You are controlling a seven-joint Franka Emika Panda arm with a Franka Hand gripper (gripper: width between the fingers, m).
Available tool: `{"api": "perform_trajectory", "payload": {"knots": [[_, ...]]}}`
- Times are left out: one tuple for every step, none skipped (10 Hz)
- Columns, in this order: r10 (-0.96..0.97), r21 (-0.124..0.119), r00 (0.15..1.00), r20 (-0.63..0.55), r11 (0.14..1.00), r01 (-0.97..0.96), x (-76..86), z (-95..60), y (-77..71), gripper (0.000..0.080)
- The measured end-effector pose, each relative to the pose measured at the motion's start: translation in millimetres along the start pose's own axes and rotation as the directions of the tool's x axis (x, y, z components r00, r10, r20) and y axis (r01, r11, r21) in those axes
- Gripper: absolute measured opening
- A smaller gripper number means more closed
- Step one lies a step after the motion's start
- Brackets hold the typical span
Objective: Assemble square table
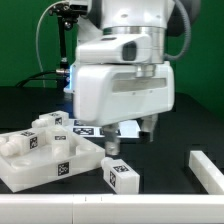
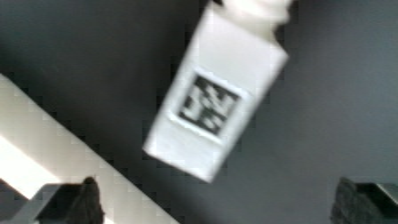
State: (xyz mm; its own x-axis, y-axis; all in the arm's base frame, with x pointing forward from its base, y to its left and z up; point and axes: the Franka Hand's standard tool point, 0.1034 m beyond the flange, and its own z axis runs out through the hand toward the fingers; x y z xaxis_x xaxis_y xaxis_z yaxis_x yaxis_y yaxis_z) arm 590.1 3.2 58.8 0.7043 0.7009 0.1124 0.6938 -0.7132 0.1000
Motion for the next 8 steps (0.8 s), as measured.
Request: {"api": "perform_trajectory", "payload": {"knots": [[0.037,0.007,0.999,0.012,0.999,-0.037,-6.3,8.1,-0.8,0.0650],[0.041,0.013,0.999,0.020,0.999,-0.042,-10.8,15.8,-2.4,0.0650],[0.052,0.021,0.998,0.027,0.998,-0.053,-13.0,22.1,-3.4,0.0650],[0.070,0.027,0.997,0.031,0.997,-0.071,-11.0,27.1,-4.3,0.0650],[0.081,0.028,0.996,0.030,0.996,-0.082,-7.2,30.2,-6.1,0.0650],[0.083,0.028,0.996,0.030,0.996,-0.084,-8.4,34.6,-6.3,0.0650],[0.083,0.032,0.996,0.032,0.996,-0.084,-10.9,42.2,-9.3,0.0650],[0.082,0.032,0.996,0.030,0.996,-0.083,-11.5,47.2,-11.1,0.0650]]}}
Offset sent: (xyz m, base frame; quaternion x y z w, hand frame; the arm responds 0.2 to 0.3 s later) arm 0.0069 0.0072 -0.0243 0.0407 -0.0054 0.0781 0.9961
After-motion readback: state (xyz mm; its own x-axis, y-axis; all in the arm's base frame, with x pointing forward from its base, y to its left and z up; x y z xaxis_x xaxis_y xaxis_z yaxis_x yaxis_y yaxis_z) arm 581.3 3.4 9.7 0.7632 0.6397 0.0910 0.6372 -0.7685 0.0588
